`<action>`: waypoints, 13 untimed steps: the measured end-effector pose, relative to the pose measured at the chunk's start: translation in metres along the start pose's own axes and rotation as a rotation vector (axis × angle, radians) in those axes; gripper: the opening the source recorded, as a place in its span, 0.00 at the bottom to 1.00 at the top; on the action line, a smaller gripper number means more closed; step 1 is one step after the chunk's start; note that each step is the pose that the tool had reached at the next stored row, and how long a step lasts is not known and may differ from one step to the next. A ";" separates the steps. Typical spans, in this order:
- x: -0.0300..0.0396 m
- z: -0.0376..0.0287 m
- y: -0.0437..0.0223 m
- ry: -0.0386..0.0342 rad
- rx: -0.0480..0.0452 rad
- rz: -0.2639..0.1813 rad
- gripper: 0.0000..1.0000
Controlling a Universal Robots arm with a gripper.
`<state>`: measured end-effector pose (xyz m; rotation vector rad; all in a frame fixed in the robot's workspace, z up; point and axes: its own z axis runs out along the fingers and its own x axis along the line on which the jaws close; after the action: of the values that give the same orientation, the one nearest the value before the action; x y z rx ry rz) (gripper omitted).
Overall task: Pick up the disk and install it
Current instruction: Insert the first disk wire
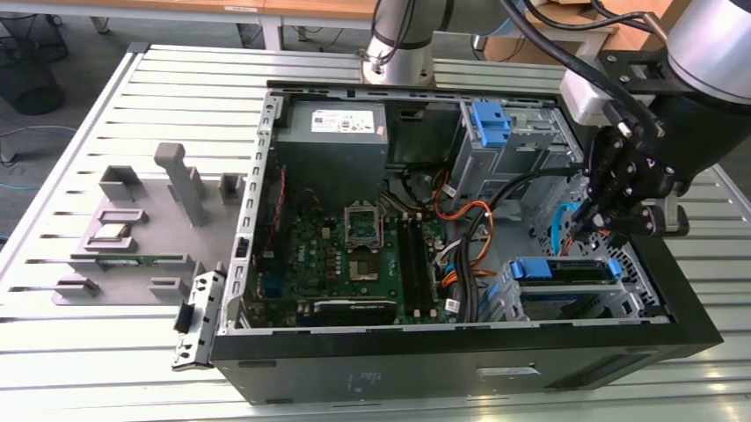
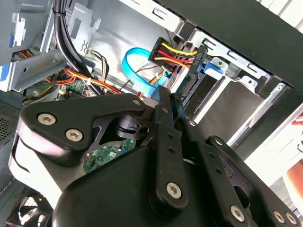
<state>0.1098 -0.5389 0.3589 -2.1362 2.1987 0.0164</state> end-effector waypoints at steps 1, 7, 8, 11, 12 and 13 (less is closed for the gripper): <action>0.0000 0.0000 0.0000 0.0000 0.0028 0.000 0.16; 0.0000 0.0000 0.0000 -0.0002 0.0049 0.000 0.16; 0.0000 0.0001 0.0001 -0.0002 0.0070 0.000 0.16; 0.0000 0.0002 0.0000 -0.0005 0.0167 -0.001 0.16; 0.0000 0.0002 -0.0001 -0.0006 0.0187 -0.001 0.16; 0.0000 0.0002 0.0000 -0.0006 0.0201 -0.001 0.16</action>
<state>0.1098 -0.5389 0.3588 -2.1269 2.1877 -0.0052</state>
